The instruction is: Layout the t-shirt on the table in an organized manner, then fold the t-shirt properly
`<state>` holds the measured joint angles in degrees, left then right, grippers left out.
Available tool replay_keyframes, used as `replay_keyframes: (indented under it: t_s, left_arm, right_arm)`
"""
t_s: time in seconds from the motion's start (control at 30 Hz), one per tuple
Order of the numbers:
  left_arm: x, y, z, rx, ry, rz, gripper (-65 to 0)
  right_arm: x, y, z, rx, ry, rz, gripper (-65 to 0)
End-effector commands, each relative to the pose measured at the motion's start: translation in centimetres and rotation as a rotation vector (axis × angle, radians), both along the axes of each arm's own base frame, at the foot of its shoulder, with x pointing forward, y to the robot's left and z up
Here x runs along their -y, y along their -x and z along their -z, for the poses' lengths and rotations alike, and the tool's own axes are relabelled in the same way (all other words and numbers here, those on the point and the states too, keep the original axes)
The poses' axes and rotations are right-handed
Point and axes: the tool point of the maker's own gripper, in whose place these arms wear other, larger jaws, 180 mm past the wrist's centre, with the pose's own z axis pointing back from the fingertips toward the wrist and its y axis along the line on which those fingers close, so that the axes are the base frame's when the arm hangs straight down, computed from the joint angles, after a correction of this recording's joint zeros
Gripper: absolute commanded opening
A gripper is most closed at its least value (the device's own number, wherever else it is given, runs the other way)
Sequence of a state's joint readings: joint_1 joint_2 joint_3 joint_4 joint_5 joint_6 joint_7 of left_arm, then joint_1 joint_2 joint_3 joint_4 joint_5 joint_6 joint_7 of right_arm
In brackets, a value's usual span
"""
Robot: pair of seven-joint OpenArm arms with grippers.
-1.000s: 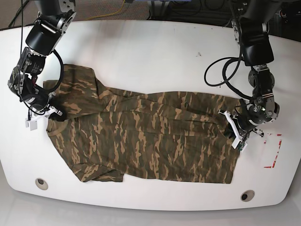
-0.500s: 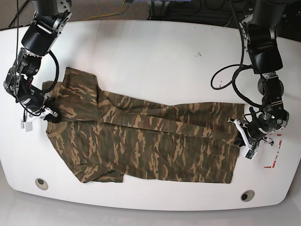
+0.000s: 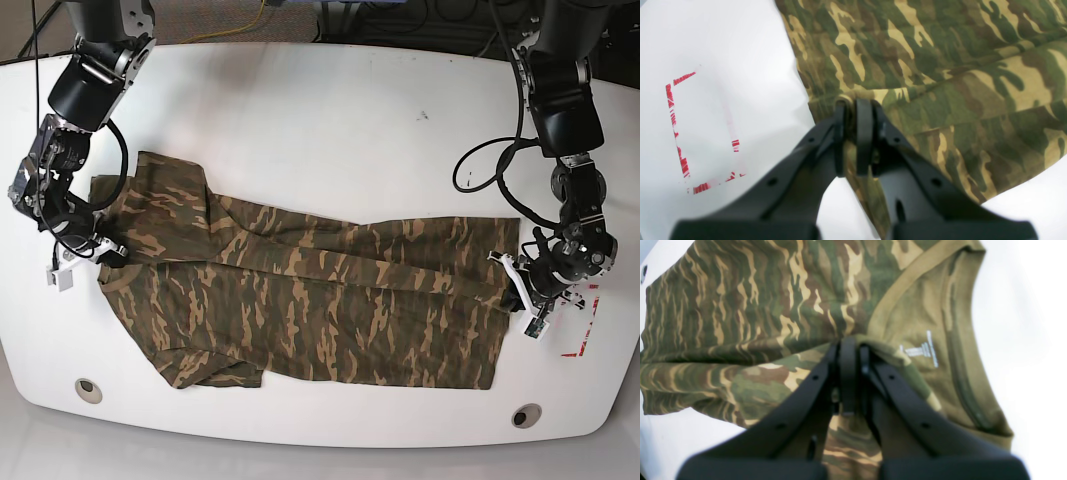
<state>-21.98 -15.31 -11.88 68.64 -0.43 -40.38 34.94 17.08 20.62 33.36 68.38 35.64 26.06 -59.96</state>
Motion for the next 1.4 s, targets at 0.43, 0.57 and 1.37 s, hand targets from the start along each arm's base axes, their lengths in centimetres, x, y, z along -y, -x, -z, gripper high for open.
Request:
replay_keyframes:
  t_s: [0.43,0.57,1.37]
  left_arm:
    - [-0.4,-1.5,0.1,0.025,0.012,0.037,-46.6]
    - [-0.3,-1.5,0.4,0.024,0.023,0.037,-33.3]
    - [0.1,1.1,-3.0,0.139,-0.111,0.126,-17.6]
  right_arm:
    - [1.3,-1.0,-0.8,-0.003,0.113,0.016,-30.2]
    - [1.6,-0.6,-0.5,-0.018,0.136,0.011,-14.7]
    - [-0.5,8.0,0.9,-0.039,0.075,-0.009,-6.0]
